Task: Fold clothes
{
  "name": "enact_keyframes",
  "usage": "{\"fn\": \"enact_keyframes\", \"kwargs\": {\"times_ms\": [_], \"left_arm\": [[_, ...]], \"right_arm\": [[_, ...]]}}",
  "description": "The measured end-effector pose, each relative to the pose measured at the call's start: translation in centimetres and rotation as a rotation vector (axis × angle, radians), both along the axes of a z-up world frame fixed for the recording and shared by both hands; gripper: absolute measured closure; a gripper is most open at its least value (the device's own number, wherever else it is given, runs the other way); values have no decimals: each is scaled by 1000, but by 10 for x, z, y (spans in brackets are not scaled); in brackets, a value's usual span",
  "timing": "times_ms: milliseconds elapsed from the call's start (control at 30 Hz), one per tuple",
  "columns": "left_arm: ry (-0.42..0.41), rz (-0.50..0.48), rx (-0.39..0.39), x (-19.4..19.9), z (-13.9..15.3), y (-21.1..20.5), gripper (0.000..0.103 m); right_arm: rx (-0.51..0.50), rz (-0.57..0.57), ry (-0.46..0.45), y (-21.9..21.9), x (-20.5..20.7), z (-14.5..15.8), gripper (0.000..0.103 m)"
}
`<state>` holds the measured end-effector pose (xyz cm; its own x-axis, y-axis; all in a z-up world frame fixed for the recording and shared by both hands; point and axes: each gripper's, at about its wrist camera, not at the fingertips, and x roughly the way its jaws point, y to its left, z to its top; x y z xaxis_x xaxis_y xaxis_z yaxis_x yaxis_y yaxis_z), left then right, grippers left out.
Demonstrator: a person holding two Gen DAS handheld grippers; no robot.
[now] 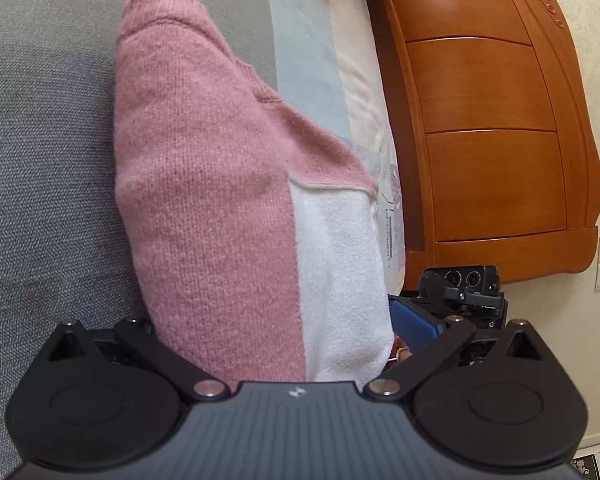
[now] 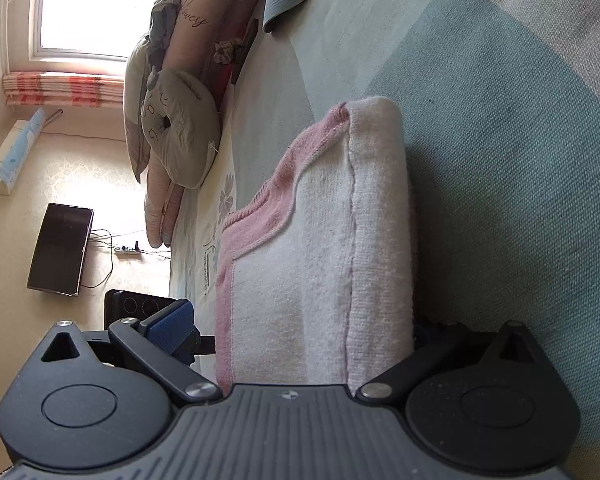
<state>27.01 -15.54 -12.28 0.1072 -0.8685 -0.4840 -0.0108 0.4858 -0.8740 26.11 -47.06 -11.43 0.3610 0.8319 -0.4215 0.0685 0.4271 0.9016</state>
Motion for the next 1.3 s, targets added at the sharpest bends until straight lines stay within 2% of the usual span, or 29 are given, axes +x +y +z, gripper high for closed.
{"fn": "enact_keyframes", "kwargs": {"times_ms": [100, 400, 500, 633, 833, 933, 1067, 1300], "left_arm": [[0, 8, -49, 0, 6, 2, 2], [-36, -9, -97, 7, 19, -16, 2], [-36, -27, -88, 9, 13, -25, 2], [-21, -36, -41, 2, -2, -25, 2], [13, -43, -39, 5, -15, -27, 2], [8, -52, -48, 7, -13, -32, 2], [-2, -49, -97, 7, -4, -33, 2], [-53, -75, -117, 6, 7, -40, 2]], "right_arm": [[6, 2, -15, 0, 0, 8, 0], [-34, 6, -35, 3, 1, 28, 0], [-49, 1, -39, 2, 1, 33, 0], [-64, -4, -12, -4, -2, 22, 0], [-37, -7, 44, -6, -3, -10, 0], [-20, -7, 37, -5, -3, -5, 0], [20, -15, 13, -9, -5, 5, 0], [-34, -6, -34, -10, -3, 27, 0]]}}
